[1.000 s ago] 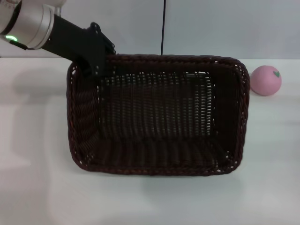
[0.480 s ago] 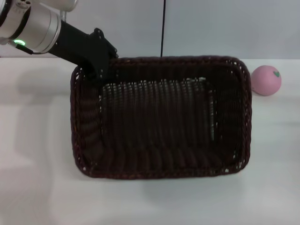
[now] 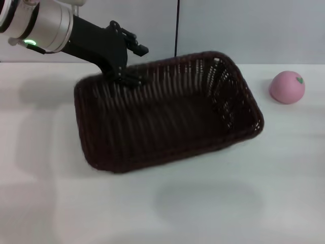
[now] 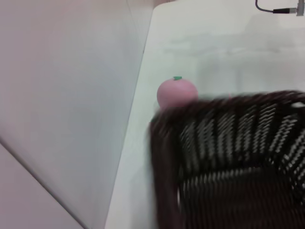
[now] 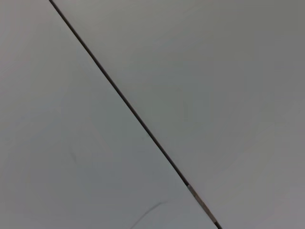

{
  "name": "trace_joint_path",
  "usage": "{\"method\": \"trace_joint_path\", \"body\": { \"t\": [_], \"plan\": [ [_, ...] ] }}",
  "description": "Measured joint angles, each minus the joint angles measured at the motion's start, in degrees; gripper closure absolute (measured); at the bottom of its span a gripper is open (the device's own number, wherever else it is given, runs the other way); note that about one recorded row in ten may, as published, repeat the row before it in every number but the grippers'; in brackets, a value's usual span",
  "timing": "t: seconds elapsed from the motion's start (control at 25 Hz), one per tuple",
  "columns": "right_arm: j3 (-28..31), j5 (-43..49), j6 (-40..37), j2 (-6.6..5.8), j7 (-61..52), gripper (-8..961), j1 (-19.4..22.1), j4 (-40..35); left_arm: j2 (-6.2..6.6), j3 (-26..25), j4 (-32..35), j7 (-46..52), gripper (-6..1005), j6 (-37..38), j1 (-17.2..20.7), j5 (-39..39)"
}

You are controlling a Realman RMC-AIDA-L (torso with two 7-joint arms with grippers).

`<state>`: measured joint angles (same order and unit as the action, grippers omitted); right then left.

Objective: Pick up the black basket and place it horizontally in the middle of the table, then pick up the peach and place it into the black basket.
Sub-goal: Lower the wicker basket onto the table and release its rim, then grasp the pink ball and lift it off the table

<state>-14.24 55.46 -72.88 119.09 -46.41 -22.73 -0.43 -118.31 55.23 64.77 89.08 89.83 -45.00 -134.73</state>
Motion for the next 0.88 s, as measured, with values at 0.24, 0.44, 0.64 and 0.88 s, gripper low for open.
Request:
{"method": "trace_joint_path", "body": {
  "t": [0.24, 0.44, 0.64, 0.88],
  "plan": [
    [0.00, 0.00, 0.03, 0.00, 0.00, 488, 0.05, -0.01, 0.03, 2.05, -0.21, -1.17, 423, -1.54, 1.20, 4.43],
    [0.00, 0.01, 0.00, -0.02, 0.00, 488, -0.24, -0.01, 0.04, 2.38, -0.41, -2.06, 204, -2.48, 1.99, 8.54],
    [-0.07, 1.23, -0.82, -0.20, 0.00, 488, -0.37, -0.60, -0.04, 1.67, -2.77, -5.44, 208, -13.59, 9.78, 27.50],
    [-0.11, 5.88, -1.62, -0.44, -0.21, 489, -0.41, -3.40, -0.05, 1.32, -12.15, -8.50, 211, -22.44, 16.44, 50.12]
  ]
}}
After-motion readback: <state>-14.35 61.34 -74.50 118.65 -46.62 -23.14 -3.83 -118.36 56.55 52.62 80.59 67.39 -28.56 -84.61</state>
